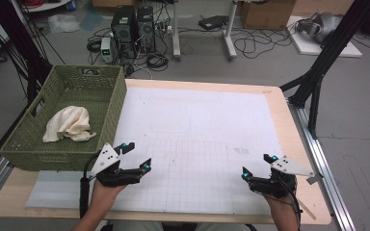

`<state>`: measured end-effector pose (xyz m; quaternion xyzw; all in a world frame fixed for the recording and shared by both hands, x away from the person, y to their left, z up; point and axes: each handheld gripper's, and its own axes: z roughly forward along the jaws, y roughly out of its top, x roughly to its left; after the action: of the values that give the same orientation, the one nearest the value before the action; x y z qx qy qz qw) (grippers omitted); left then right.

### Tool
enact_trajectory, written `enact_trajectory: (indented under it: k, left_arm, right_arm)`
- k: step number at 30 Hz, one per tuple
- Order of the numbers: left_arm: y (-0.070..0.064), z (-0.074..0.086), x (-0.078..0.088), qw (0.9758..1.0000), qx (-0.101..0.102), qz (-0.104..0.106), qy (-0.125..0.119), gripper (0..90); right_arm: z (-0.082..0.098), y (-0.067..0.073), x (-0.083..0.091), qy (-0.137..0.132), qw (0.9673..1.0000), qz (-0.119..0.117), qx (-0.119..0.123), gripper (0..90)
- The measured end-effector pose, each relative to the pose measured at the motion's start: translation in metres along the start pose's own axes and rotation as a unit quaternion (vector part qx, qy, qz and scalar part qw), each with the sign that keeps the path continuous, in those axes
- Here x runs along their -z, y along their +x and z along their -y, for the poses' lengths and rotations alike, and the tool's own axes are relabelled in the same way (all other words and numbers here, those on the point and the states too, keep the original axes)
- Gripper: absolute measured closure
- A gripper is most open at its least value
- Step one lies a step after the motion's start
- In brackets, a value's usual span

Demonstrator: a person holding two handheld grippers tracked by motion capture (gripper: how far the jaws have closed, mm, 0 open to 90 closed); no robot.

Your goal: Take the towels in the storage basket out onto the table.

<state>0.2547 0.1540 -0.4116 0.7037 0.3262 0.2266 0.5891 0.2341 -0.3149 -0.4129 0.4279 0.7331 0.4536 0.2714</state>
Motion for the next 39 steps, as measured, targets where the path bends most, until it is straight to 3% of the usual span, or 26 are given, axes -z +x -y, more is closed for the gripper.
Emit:
enact_trajectory:
  k: [12,19,25,31,39]
  left_arm:
    - [0.015,-0.035,0.016,0.9997,0.001,0.001,-0.023,17.1]
    - [0.034,-0.058,0.024,0.9996,0.009,0.01,-0.025,17.4]
    - [0.056,-0.083,0.034,0.9994,0.006,0.002,-0.034,17.4]
    - [0.086,-0.106,0.042,0.9991,-0.002,-0.022,-0.035,17.6]
    - [0.122,-0.119,0.05,0.998,0.003,-0.058,-0.027,17.8]
  right_arm:
    - [0.0,0.001,0.0,-0.001,1.0,-0.004,0.001,9.4]
    - [0.001,-0.002,0.001,-0.003,1.0,-0.006,-0.007,9.4]
    - [-0.001,0.002,0.0,0.001,1.0,-0.009,0.001,9.4]
    - [0.001,0.002,0.0,0.003,0.9999,-0.009,-0.004,9.4]
    - [0.003,0.001,0.002,0.002,0.9999,-0.008,-0.008,9.4]
